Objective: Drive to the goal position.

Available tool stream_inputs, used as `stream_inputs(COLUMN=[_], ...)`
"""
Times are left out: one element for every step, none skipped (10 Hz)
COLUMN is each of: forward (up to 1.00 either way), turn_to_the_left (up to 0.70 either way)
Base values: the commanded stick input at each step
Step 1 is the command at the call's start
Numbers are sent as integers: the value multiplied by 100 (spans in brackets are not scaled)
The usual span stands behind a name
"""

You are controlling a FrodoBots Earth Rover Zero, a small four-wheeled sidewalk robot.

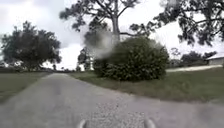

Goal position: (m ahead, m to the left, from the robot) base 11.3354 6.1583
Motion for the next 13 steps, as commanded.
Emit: stream_inputs(forward=[70, 70, 70, 70, 70, 70, 70, 70, 70, 70, 70, 70, 70], turn_to_the_left=[0, 0, 0, 0, 0, 0, 0, 15, 27, 31, 31, 31, 31])
